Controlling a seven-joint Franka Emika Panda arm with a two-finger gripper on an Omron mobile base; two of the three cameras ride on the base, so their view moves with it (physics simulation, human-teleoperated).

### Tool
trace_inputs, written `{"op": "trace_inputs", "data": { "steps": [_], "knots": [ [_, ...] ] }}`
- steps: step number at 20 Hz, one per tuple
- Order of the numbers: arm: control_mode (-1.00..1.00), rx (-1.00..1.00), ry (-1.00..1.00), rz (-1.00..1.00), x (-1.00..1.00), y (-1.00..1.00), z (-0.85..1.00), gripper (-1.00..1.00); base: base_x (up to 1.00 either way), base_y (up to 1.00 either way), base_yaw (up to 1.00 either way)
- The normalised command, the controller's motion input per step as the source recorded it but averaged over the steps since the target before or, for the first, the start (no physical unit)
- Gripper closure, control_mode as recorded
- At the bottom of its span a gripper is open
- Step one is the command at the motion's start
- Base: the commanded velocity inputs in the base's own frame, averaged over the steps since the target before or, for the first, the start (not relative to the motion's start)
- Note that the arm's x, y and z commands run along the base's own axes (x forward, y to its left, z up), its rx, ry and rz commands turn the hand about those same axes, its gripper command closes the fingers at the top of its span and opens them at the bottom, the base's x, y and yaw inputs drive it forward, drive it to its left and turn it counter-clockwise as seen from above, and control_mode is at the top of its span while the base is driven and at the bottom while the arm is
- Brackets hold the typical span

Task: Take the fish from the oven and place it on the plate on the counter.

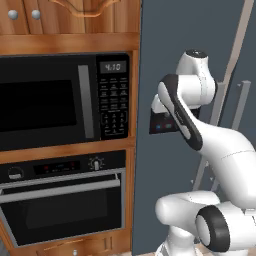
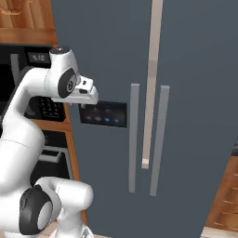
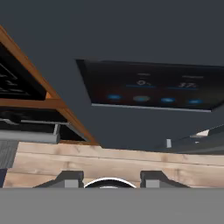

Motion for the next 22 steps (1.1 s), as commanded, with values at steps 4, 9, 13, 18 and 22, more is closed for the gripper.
{"op": "trace_inputs", "data": {
  "steps": [4,9,13,18,22],
  "knots": [
    [-1.00,-0.16,-0.06,0.01,-0.12,0.57,-0.05,-1.00,0.00,0.00,0.00],
    [-1.00,-0.23,-0.10,0.10,-0.45,1.00,-0.15,-1.00,0.00,0.00,0.00],
    [-1.00,-0.11,0.00,0.17,-0.31,1.00,-0.23,-1.00,0.00,0.00,0.00],
    [-1.00,-0.11,0.02,0.03,0.00,0.93,-0.41,-1.00,0.00,0.00,0.00],
    [-1.00,-0.11,0.00,0.15,0.01,0.91,-0.45,-1.00,0.00,0.00,0.00]
  ]
}}
